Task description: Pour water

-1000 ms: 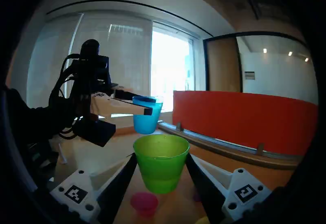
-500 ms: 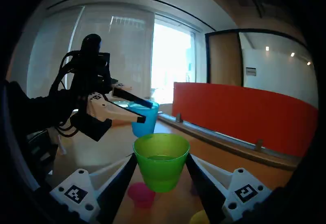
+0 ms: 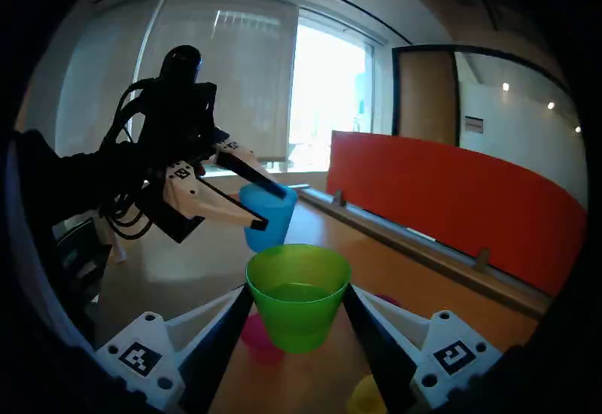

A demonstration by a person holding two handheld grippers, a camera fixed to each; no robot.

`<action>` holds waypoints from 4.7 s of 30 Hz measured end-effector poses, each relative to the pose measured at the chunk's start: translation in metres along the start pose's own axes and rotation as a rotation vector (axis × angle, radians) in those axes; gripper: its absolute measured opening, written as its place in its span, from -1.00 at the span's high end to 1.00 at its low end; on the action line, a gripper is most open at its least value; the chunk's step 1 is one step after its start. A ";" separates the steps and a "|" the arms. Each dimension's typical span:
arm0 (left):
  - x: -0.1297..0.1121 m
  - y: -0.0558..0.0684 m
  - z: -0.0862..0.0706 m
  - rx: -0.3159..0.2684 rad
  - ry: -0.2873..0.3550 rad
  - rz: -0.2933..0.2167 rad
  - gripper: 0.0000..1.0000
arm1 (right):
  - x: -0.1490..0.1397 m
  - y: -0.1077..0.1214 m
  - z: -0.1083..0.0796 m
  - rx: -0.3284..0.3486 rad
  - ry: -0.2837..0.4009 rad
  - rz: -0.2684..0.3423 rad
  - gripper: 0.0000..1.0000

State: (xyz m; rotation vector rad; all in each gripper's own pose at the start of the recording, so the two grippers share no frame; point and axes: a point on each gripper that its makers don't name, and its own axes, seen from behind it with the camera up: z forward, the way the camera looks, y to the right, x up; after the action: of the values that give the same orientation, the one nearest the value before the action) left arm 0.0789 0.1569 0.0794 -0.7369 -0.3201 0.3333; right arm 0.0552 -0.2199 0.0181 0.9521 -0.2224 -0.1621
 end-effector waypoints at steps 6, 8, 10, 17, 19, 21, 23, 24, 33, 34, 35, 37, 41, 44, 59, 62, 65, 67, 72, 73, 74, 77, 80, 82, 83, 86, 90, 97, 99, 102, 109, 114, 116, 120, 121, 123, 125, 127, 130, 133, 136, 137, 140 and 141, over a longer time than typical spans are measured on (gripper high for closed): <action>-0.026 0.009 0.001 -0.028 -0.064 0.016 -0.80 | -0.016 -0.006 -0.003 0.025 -0.045 -0.005 -0.79; -0.035 0.012 0.002 -0.034 -0.083 0.024 -0.80 | -0.021 -0.009 -0.004 0.035 -0.059 -0.006 -0.79; -0.042 0.015 0.002 -0.044 -0.096 0.028 -0.80 | -0.026 -0.012 -0.005 0.044 -0.071 -0.008 -0.79; -0.063 0.024 0.004 -0.075 -0.144 0.022 -0.81 | -0.043 -0.015 -0.008 0.059 -0.114 -0.013 -0.79; -0.069 0.026 0.004 -0.082 -0.159 0.026 -0.80 | -0.049 -0.015 -0.009 0.062 -0.129 -0.011 -0.79; -0.075 0.028 0.005 -0.090 -0.174 0.030 -0.80 | -0.055 -0.016 -0.010 0.063 -0.143 -0.011 -0.79; -0.081 0.030 0.005 -0.098 -0.191 0.035 -0.80 | -0.060 -0.016 -0.011 0.064 -0.157 -0.011 -0.79; -0.084 0.032 0.006 -0.102 -0.201 0.038 -0.80 | -0.062 -0.016 -0.011 0.065 -0.163 -0.012 -0.79; -0.109 0.042 0.009 -0.135 -0.259 0.051 -0.81 | -0.087 -0.024 -0.009 0.094 -0.221 -0.017 -0.79; -0.111 0.043 0.010 -0.139 -0.264 0.049 -0.80 | -0.090 -0.025 -0.008 0.097 -0.227 -0.019 -0.79; -0.113 0.044 0.010 -0.143 -0.268 0.048 -0.80 | -0.093 -0.025 -0.008 0.099 -0.233 -0.021 -0.79; -0.117 0.045 0.012 -0.149 -0.278 0.046 -0.80 | -0.098 -0.026 -0.007 0.104 -0.244 -0.024 -0.79; -0.127 0.048 0.014 -0.160 -0.299 0.043 -0.80 | -0.109 -0.027 -0.007 0.110 -0.264 -0.029 -0.79; -0.136 0.051 0.016 -0.170 -0.316 0.040 -0.80 | -0.117 -0.028 -0.006 0.117 -0.279 -0.030 -0.79; -0.168 0.058 0.028 -0.197 -0.362 0.016 -0.80 | -0.155 -0.031 0.002 0.130 -0.331 -0.022 -0.79; -0.173 0.059 0.028 -0.198 -0.368 0.015 -0.80 | -0.160 -0.030 0.003 0.130 -0.338 -0.014 -0.79; -0.178 0.059 0.029 -0.200 -0.375 0.015 -0.80 | -0.165 -0.029 0.004 0.131 -0.343 -0.005 -0.79; -0.179 0.059 0.029 -0.201 -0.377 0.015 -0.81 | -0.166 -0.029 0.004 0.130 -0.344 -0.003 -0.79; -0.182 0.061 0.031 -0.205 -0.377 0.012 -0.81 | -0.170 -0.029 0.005 0.128 -0.346 -0.001 -0.79; -0.183 0.061 0.031 -0.205 -0.376 0.012 -0.80 | -0.171 -0.030 0.005 0.128 -0.348 -0.001 -0.79; -0.183 0.062 0.032 -0.206 -0.376 0.011 -0.81 | -0.171 -0.030 0.005 0.128 -0.349 -0.001 -0.79; -0.185 0.062 0.032 -0.208 -0.375 0.006 -0.80 | -0.174 -0.030 0.005 0.126 -0.355 -0.003 -0.80; -0.188 0.061 0.031 -0.205 -0.375 -0.004 -0.80 | -0.177 -0.030 0.005 0.123 -0.358 -0.002 -0.80; -0.190 0.061 0.030 -0.206 -0.377 -0.011 -0.80 | -0.178 -0.030 0.005 0.122 -0.358 0.000 -0.79; -0.191 0.061 0.030 -0.206 -0.378 -0.015 -0.80 | -0.179 -0.031 0.005 0.122 -0.358 0.001 -0.79; -0.195 0.062 0.028 -0.206 -0.386 -0.016 -0.80 | -0.180 -0.031 0.005 0.121 -0.357 0.005 -0.80; -0.198 0.061 0.027 -0.199 -0.392 -0.011 -0.80 | -0.180 -0.031 0.006 0.118 -0.360 0.014 -0.82; -0.200 0.059 0.023 -0.190 -0.409 -0.015 -0.80 | -0.179 -0.029 0.002 0.104 -0.365 0.037 -0.97; -0.201 0.058 0.021 -0.186 -0.413 -0.013 -0.80 | -0.180 -0.028 -0.001 0.097 -0.368 0.040 -0.99; -0.203 0.057 0.017 -0.178 -0.422 -0.009 -0.81 | -0.182 -0.028 -0.007 0.087 -0.375 0.040 -0.99; -0.203 0.057 0.003 -0.157 -0.428 -0.013 -0.80 | -0.185 -0.029 -0.026 0.049 -0.372 0.045 -0.99; -0.198 0.051 -0.011 -0.118 -0.412 -0.019 -0.80 | -0.175 -0.028 -0.043 0.000 -0.329 0.066 -0.99; -0.194 0.046 -0.017 -0.094 -0.395 -0.030 -0.81 | -0.167 -0.026 -0.050 -0.028 -0.298 0.076 -0.99; -0.182 0.038 -0.029 -0.041 -0.344 -0.066 -0.80 | -0.149 -0.022 -0.062 -0.077 -0.233 0.098 -0.99; -0.178 0.035 -0.033 -0.022 -0.328 -0.075 -0.80 | -0.145 -0.020 -0.065 -0.091 -0.217 0.102 -0.99; -0.172 0.029 -0.038 0.011 -0.300 -0.090 -0.80 | -0.135 -0.018 -0.070 -0.117 -0.188 0.108 -0.99; -0.165 0.023 -0.044 0.050 -0.268 -0.104 -0.80 | -0.125 -0.014 -0.074 -0.143 -0.158 0.110 -0.99; -0.158 0.017 -0.051 0.085 -0.235 -0.115 -0.80 | -0.113 -0.012 -0.078 -0.167 -0.126 0.110 -0.99; -0.145 0.007 -0.060 0.136 -0.181 -0.129 -0.80 | -0.097 -0.009 -0.083 -0.202 -0.081 0.109 -0.98; -0.131 -0.003 -0.068 0.185 -0.120 -0.142 -0.80 | -0.083 -0.004 -0.088 -0.238 -0.037 0.111 -0.99; -0.120 -0.013 -0.077 0.233 -0.061 -0.156 -0.80 | -0.071 0.001 -0.092 -0.277 0.006 0.119 -0.99; -0.116 -0.016 -0.079 0.249 -0.043 -0.160 -0.80 | -0.067 0.003 -0.093 -0.290 0.019 0.122 -0.99; -0.108 -0.024 -0.087 0.288 0.007 -0.176 -0.80 | -0.060 0.009 -0.098 -0.322 0.053 0.134 -0.99; -0.106 -0.026 -0.089 0.299 0.022 -0.180 -0.80 | -0.058 0.012 -0.100 -0.334 0.063 0.137 -0.99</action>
State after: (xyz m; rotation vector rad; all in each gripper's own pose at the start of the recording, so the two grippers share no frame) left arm 0.0235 0.0429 0.0175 -0.4146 -0.3052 0.1960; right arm 0.0256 -0.1205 -0.0352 0.6067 -0.1947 -0.0407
